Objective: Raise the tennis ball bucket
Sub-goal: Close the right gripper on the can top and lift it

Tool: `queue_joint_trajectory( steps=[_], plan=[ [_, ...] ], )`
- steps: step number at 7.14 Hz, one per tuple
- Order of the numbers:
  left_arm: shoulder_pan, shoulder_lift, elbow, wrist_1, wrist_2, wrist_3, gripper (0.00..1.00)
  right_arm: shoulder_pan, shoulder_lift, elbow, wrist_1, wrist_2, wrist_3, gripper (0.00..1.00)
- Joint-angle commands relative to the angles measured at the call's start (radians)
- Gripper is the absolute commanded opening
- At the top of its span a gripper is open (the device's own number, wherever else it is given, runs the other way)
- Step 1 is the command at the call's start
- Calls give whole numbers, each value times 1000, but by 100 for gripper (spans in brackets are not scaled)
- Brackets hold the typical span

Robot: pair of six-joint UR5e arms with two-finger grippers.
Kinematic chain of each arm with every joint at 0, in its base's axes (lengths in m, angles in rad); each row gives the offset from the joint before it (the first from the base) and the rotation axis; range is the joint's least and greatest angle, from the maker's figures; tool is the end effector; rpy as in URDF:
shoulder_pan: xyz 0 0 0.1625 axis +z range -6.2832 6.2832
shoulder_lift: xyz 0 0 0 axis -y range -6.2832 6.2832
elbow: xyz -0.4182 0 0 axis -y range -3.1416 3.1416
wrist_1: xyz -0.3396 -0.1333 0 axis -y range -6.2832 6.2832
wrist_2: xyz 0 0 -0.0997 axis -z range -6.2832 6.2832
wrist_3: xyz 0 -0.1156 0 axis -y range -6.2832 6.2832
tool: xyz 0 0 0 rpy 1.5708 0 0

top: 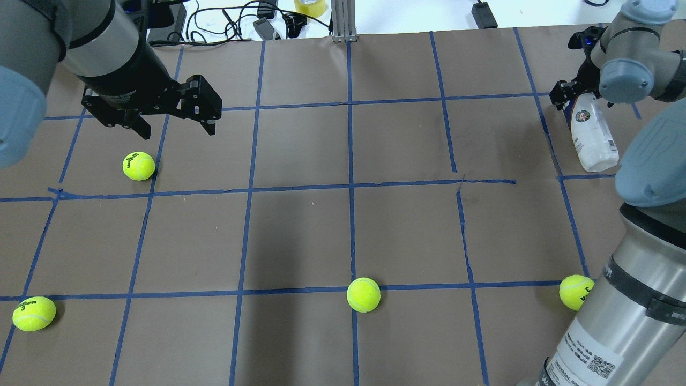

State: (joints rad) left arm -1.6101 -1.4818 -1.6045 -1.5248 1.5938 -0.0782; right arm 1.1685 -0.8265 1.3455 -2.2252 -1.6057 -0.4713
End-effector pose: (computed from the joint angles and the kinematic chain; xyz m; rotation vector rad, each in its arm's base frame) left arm -0.1468 -0.4073 0.4929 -0.0625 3.1199 -0.1600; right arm -0.1522 -0.6879 0.2007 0.1015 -3.0466 0.1648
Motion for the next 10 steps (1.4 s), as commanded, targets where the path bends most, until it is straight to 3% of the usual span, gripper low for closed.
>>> queue_joint_trajectory(
  steps=[1,2,3,4,6,8,9,10],
  plan=[
    [-1,0,0,0,0,0,100,32,-43,3,9,3,-12,48],
    [-1,0,0,0,0,0,100,49,-48,-2,6,16,-10,49],
    [1,0,0,0,0,0,100,80,-66,-2,7,6,-12,36],
    [-1,0,0,0,0,0,100,121,-95,-2,7,4,-12,34],
    [-1,0,0,0,0,0,100,222,-124,-3,86,21,-21,18],
    [1,0,0,0,0,0,100,348,-137,-19,85,26,-148,18],
    [-1,0,0,0,0,0,100,376,-129,-16,67,123,-235,17],
    [-1,0,0,0,0,0,100,390,-132,-10,35,150,-348,20]
  ],
)
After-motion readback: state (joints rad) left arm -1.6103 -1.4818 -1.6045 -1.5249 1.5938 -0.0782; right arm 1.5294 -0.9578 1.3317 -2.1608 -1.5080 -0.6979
